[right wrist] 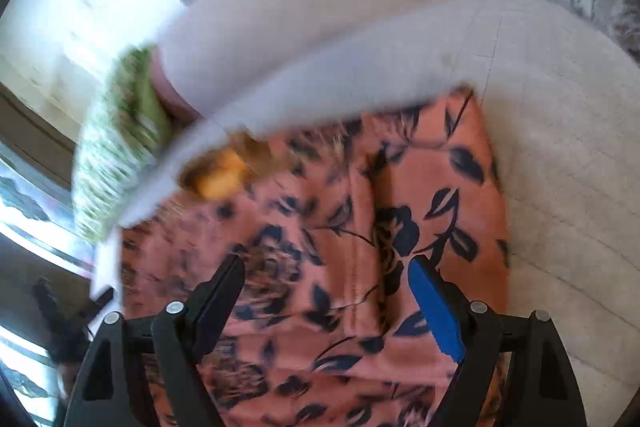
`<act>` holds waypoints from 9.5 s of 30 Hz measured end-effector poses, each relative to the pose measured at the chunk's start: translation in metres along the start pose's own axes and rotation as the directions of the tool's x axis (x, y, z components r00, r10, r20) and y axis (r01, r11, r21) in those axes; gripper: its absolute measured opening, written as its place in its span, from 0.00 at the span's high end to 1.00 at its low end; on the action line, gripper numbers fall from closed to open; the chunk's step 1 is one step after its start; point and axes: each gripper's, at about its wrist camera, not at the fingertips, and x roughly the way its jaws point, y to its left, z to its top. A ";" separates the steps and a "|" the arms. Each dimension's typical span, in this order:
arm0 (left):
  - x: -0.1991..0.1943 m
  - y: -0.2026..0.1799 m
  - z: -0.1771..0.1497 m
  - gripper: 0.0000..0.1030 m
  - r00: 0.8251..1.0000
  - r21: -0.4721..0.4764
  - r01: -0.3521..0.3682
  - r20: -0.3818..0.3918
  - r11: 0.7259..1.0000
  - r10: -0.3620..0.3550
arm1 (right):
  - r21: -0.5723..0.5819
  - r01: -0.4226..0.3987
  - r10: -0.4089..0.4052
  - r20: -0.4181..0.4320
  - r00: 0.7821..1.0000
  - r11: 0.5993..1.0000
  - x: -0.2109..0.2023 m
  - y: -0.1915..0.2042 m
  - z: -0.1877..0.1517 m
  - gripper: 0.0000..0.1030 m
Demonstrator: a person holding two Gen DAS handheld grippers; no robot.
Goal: Fold small clothes
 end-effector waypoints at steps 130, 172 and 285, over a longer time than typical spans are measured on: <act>-0.041 0.044 -0.042 0.16 0.988 -0.051 0.014 0.155 0.999 -0.006 | 0.175 -0.170 0.135 0.196 0.971 0.970 -0.087 -0.114 -0.035 0.08; -0.059 -0.003 -0.096 0.50 0.995 0.157 0.097 -0.005 0.983 -0.098 | -0.043 0.029 -0.025 0.106 0.994 0.999 -0.087 -0.069 -0.088 0.34; -0.110 -0.051 -0.218 0.25 0.997 0.267 -0.038 0.073 0.963 0.019 | 0.182 -0.194 0.203 -0.028 0.979 0.964 -0.126 -0.116 -0.212 0.50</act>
